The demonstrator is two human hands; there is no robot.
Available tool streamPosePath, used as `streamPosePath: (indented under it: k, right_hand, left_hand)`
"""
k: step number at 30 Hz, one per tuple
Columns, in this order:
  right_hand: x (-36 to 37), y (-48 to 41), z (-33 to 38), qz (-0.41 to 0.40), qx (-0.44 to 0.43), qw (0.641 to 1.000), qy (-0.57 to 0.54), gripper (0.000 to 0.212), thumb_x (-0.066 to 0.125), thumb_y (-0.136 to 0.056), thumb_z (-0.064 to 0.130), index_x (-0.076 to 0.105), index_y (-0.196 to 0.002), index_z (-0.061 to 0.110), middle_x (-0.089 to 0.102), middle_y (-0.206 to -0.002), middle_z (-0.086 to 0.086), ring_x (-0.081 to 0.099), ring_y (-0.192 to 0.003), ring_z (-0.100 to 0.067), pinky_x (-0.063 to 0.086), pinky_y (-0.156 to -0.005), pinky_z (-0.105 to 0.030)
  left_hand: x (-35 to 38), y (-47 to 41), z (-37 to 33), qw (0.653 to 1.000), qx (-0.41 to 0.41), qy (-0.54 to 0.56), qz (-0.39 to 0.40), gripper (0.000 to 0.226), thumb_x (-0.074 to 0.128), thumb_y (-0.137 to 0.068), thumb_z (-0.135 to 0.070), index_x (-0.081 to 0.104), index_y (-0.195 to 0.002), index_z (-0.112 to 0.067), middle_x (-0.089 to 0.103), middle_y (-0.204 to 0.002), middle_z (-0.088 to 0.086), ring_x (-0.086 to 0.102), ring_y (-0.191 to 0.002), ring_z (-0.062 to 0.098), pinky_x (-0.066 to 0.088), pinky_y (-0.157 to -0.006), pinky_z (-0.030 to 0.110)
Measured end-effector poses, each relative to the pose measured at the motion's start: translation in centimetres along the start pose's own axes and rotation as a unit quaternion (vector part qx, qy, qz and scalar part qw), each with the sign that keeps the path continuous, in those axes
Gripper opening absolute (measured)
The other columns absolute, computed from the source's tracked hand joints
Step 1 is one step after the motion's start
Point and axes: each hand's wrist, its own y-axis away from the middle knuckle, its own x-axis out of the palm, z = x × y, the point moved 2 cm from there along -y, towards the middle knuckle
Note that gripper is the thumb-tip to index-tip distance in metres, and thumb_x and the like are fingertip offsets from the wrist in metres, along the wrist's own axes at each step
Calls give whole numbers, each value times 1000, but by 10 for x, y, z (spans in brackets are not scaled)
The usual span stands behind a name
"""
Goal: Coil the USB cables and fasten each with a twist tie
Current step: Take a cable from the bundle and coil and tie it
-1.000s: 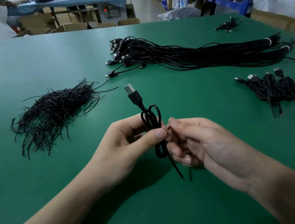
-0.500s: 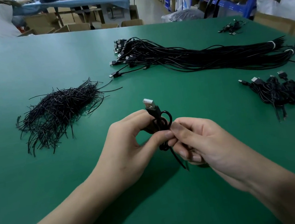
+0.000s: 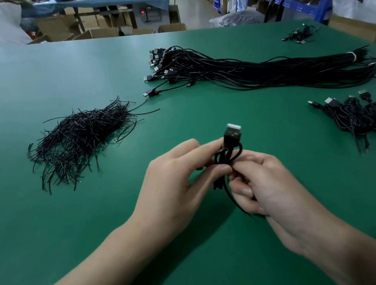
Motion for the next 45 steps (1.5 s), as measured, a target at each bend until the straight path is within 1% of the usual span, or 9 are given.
streamPosePath:
  k: [7, 15, 20, 23, 26, 32, 37, 40, 45]
  right_hand:
    - [3, -2, -2, -62, -93, 991, 75, 37, 49, -104, 32, 49, -68, 20, 32, -53, 11, 25, -46, -7, 24, -42, -24]
    - [3, 11, 16, -140, -365, 851, 351, 36, 49, -104, 27, 50, -71, 11, 42, -55, 4, 37, -48, -10, 28, -45, -22]
    - [-5, 1, 11, -121, -268, 925, 239, 40, 49, -101, 35, 47, -71, 7, 46, -61, -14, 45, -58, -32, 42, -54, -47]
    - [-9, -6, 5, -96, -182, 967, 151, 41, 51, -98, 37, 48, -72, 5, 39, -61, -12, 36, -54, -19, 31, -50, -31]
    - [-8, -6, -1, -55, -150, 980, 114, 41, 53, -101, 37, 48, -72, 8, 37, -63, 0, 29, -54, -10, 25, -48, -19]
    - [-2, 3, 9, -77, -275, 928, 240, 36, 46, -102, 37, 51, -75, 13, 35, -58, 2, 29, -53, -14, 25, -48, -34]
    - [-2, 14, 22, -96, -397, 862, 299, 34, 49, -105, 23, 50, -72, 13, 45, -59, 10, 40, -51, -8, 30, -51, -17]
    - [-4, 15, 23, -103, -408, 844, 332, 33, 48, -103, 22, 53, -73, 11, 44, -57, 8, 41, -51, -9, 29, -51, -15]
    - [-9, 4, 14, -118, -316, 900, 277, 39, 48, -103, 33, 44, -70, 14, 41, -57, 1, 38, -52, -17, 34, -49, -38]
  left_hand:
    - [6, -1, 0, 988, -95, 117, -25, 36, 69, -92, -25, 69, -127, -18, 63, -76, -10, 61, -71, 8, 51, -73, 21]
    - [12, -1, -4, 818, -300, 490, -20, 45, 70, -84, -25, 53, -124, -16, 66, -77, 7, 60, -61, 18, 44, -74, 42]
    - [6, 2, -3, 902, -180, 393, -9, 32, 59, -97, -7, 45, -123, -19, 70, -79, 0, 67, -67, 12, 52, -67, 23]
    - [4, 3, -1, 983, -83, 162, 5, 40, 73, -90, -8, 62, -123, -26, 72, -90, -7, 71, -81, 12, 55, -80, 23]
    - [2, 3, -1, 997, -54, 52, -17, 25, 80, -83, -27, 77, -108, -25, 73, -85, -12, 68, -78, 8, 53, -72, 21]
    - [-1, 0, -2, 987, -112, 114, -8, 18, 71, -88, -41, 64, -73, -35, 60, -77, -10, 59, -75, 10, 43, -67, 22]
    - [5, 2, -8, 886, -205, 408, 81, 48, 63, -93, -40, 54, -75, 4, 57, -70, 9, 61, -66, 15, 49, -69, 29]
    - [4, 2, -12, 844, -228, 470, 116, 38, 64, -97, -35, 60, -82, 0, 66, -72, 7, 63, -66, 17, 49, -61, 24]
    - [8, 2, -5, 835, -250, 487, 55, 30, 64, -95, -18, 53, -121, -10, 68, -76, 6, 65, -65, 18, 53, -60, 27]
